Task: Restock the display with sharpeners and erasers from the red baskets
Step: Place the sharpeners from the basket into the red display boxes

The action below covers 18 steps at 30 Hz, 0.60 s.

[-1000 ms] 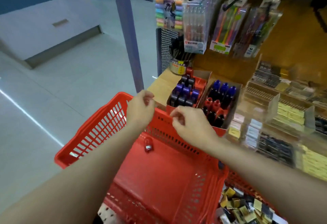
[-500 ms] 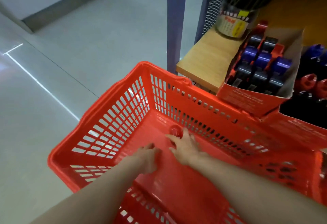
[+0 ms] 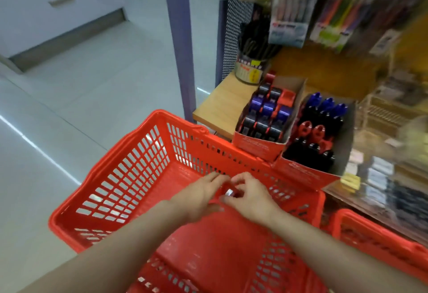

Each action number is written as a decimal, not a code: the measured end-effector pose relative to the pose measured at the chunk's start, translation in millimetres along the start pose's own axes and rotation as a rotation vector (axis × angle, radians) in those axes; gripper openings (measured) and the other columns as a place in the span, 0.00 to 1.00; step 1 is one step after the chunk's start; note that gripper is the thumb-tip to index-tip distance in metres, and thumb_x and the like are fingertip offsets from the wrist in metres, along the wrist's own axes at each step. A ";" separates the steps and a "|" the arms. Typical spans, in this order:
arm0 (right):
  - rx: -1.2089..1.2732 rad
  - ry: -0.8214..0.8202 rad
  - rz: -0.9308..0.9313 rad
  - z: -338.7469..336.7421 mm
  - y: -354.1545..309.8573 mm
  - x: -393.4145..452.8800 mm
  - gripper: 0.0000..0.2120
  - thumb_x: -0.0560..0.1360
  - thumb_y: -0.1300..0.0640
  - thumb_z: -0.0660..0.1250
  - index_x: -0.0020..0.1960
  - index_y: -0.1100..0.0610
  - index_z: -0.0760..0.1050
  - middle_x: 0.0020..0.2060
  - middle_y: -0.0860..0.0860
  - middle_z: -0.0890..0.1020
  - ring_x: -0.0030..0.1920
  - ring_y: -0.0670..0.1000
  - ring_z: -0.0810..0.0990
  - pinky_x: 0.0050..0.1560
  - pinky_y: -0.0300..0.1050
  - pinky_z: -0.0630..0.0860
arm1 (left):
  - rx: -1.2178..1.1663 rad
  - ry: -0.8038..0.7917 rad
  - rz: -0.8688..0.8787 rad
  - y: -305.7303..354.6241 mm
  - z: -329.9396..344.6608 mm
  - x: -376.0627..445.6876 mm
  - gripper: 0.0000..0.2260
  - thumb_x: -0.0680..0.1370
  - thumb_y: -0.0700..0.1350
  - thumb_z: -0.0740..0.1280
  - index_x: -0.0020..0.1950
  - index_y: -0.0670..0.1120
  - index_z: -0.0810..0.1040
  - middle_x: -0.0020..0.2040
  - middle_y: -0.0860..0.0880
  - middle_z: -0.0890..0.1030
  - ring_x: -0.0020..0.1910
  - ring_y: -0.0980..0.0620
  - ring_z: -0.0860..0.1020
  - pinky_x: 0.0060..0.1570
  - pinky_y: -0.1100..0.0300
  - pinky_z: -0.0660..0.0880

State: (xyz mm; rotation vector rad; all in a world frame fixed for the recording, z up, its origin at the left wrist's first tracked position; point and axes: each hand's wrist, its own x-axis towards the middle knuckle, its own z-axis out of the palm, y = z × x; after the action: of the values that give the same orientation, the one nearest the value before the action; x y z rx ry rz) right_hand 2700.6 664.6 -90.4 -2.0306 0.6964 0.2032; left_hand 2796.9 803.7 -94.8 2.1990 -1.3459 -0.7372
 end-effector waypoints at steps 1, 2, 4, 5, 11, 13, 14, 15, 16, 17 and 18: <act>0.038 0.024 -0.021 -19.4 -8.6 -13.4 0.21 0.68 0.54 0.78 0.53 0.49 0.70 0.43 0.46 0.81 0.45 0.48 0.80 0.44 0.36 0.72 | 0.002 0.048 0.041 17.1 -7.8 0.9 0.28 0.76 0.43 0.72 0.72 0.40 0.67 0.65 0.42 0.72 0.65 0.46 0.72 0.66 0.57 0.67; 0.080 0.050 -0.044 -37.6 -16.0 -27.6 0.19 0.68 0.54 0.78 0.53 0.50 0.71 0.43 0.48 0.82 0.45 0.48 0.81 0.47 0.39 0.74 | 0.005 0.110 0.066 33.6 -14.3 0.7 0.26 0.76 0.43 0.72 0.71 0.41 0.68 0.64 0.42 0.74 0.63 0.46 0.73 0.65 0.57 0.68; 0.201 0.096 -0.104 -70.9 -27.1 -55.7 0.17 0.69 0.57 0.78 0.52 0.50 0.75 0.42 0.49 0.83 0.41 0.47 0.82 0.48 0.41 0.78 | -0.016 0.255 0.113 65.9 -25.4 -2.7 0.24 0.75 0.45 0.73 0.69 0.43 0.72 0.60 0.46 0.76 0.59 0.50 0.75 0.60 0.61 0.70; 0.255 0.114 -0.140 -86.1 -31.4 -68.9 0.16 0.69 0.58 0.78 0.53 0.49 0.76 0.43 0.49 0.83 0.41 0.46 0.82 0.48 0.41 0.79 | -0.040 0.326 0.139 80.9 -30.2 -4.8 0.24 0.74 0.46 0.74 0.67 0.43 0.74 0.58 0.48 0.77 0.56 0.54 0.75 0.57 0.66 0.70; 0.293 0.157 -0.232 -154.0 -40.3 -122.1 0.20 0.71 0.63 0.75 0.56 0.41 0.79 0.52 0.48 0.81 0.49 0.49 0.84 0.52 0.41 0.81 | -0.320 0.429 0.073 150.5 -46.5 -6.2 0.18 0.69 0.49 0.78 0.56 0.57 0.78 0.46 0.56 0.81 0.40 0.59 0.81 0.42 0.69 0.76; 0.285 0.158 -0.257 -168.8 -42.0 -127.2 0.21 0.73 0.65 0.73 0.57 0.42 0.80 0.54 0.48 0.81 0.48 0.50 0.85 0.49 0.39 0.81 | -0.432 0.416 0.052 164.5 -47.6 -1.0 0.15 0.72 0.46 0.77 0.54 0.59 0.79 0.44 0.53 0.83 0.42 0.58 0.82 0.44 0.65 0.79; 0.284 0.171 -0.284 -176.0 -43.5 -128.2 0.20 0.74 0.65 0.72 0.57 0.42 0.80 0.54 0.47 0.82 0.48 0.48 0.85 0.48 0.36 0.80 | -0.472 0.431 0.045 171.1 -47.7 2.1 0.13 0.73 0.45 0.76 0.53 0.59 0.79 0.43 0.53 0.84 0.42 0.58 0.83 0.44 0.65 0.79; 0.281 0.191 -0.312 -182.8 -46.1 -127.8 0.19 0.74 0.63 0.73 0.56 0.40 0.80 0.53 0.43 0.83 0.48 0.45 0.85 0.48 0.34 0.79 | -0.503 0.464 0.044 178.0 -47.9 6.2 0.12 0.73 0.44 0.76 0.52 0.57 0.80 0.43 0.54 0.85 0.42 0.58 0.83 0.43 0.66 0.79; 0.280 0.218 -0.334 -189.4 -49.7 -126.7 0.16 0.74 0.59 0.73 0.54 0.39 0.80 0.50 0.40 0.84 0.48 0.41 0.84 0.47 0.31 0.78 | -0.527 0.508 0.049 185.3 -48.2 11.7 0.10 0.73 0.44 0.76 0.50 0.55 0.80 0.43 0.55 0.84 0.42 0.58 0.83 0.42 0.67 0.78; 0.283 0.255 -0.343 -196.2 -53.1 -123.7 0.13 0.73 0.55 0.74 0.53 0.39 0.81 0.47 0.37 0.84 0.48 0.38 0.83 0.47 0.30 0.77 | -0.537 0.553 0.053 192.6 -47.8 18.9 0.10 0.72 0.43 0.76 0.49 0.53 0.80 0.44 0.56 0.84 0.43 0.59 0.82 0.42 0.67 0.78; 0.280 0.303 -0.339 -203.6 -55.7 -119.2 0.10 0.72 0.52 0.74 0.51 0.39 0.82 0.45 0.36 0.85 0.47 0.37 0.83 0.48 0.32 0.77 | -0.530 0.591 0.051 199.9 -46.7 27.6 0.10 0.72 0.43 0.77 0.48 0.52 0.79 0.44 0.56 0.84 0.43 0.60 0.82 0.42 0.66 0.78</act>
State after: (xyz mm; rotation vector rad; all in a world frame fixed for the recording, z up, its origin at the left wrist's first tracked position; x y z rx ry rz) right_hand 2606.3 563.9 108.8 -1.8880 0.5178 -0.3865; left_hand 2706.1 699.9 59.8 1.7472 -0.7897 -0.3235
